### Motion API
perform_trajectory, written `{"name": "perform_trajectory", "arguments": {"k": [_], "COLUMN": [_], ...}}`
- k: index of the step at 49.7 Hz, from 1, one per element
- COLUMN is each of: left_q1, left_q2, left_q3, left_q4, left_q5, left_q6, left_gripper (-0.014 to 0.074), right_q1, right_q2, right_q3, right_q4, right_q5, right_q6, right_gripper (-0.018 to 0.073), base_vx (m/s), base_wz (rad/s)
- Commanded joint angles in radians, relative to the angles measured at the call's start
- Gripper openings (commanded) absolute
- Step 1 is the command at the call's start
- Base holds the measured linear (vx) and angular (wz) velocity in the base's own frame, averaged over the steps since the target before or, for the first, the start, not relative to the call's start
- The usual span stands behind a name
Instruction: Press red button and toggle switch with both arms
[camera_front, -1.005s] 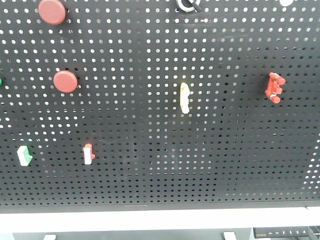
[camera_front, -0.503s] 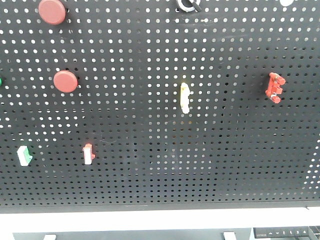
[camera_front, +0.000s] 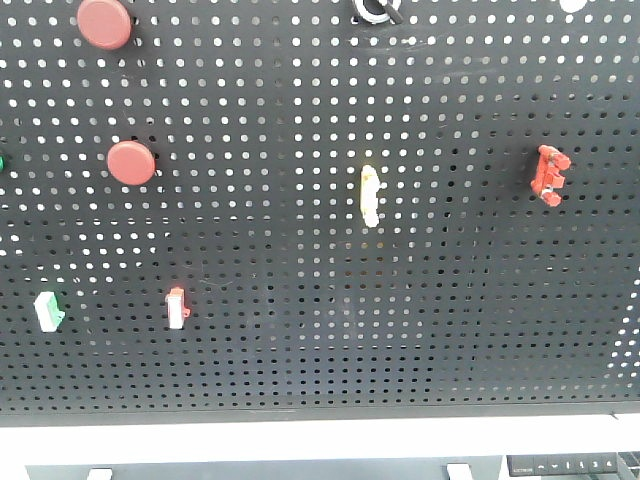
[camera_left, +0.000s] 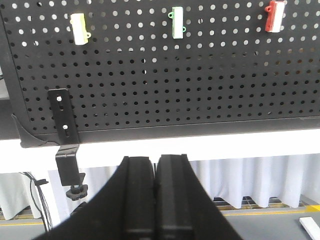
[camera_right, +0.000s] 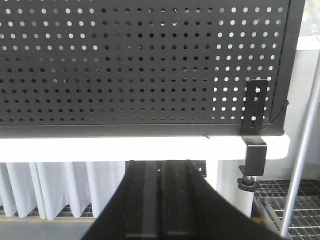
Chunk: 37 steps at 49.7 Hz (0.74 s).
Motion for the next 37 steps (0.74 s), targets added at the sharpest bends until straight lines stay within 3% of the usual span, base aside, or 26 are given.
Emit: {"name": "perform_trajectory", "arguments": {"k": [1, 37], "left_q1": [0.001, 0.001], "left_q2": [-0.004, -0.004], "left_q3": [0.033, 0.033], "left_q4": [-0.010, -0.010], "left_q5": [-0.080, -0.080], "left_q6": [-0.004, -0.004], "left_gripper": [0.0001, 0.0001], "right_q1": [-0.007, -0.007], "right_q2": [-0.016, -0.016], "right_q3": [0.011, 0.011], "right_q4": [-0.003, -0.003], "right_q5": [-0.080, -0.079], "right_q6": [-0.001, -0.002], "right_gripper": [-0.0003, -0.0003], "base_vx": [0.00, 0.00], "base_wz": [0.00, 0.00]}}
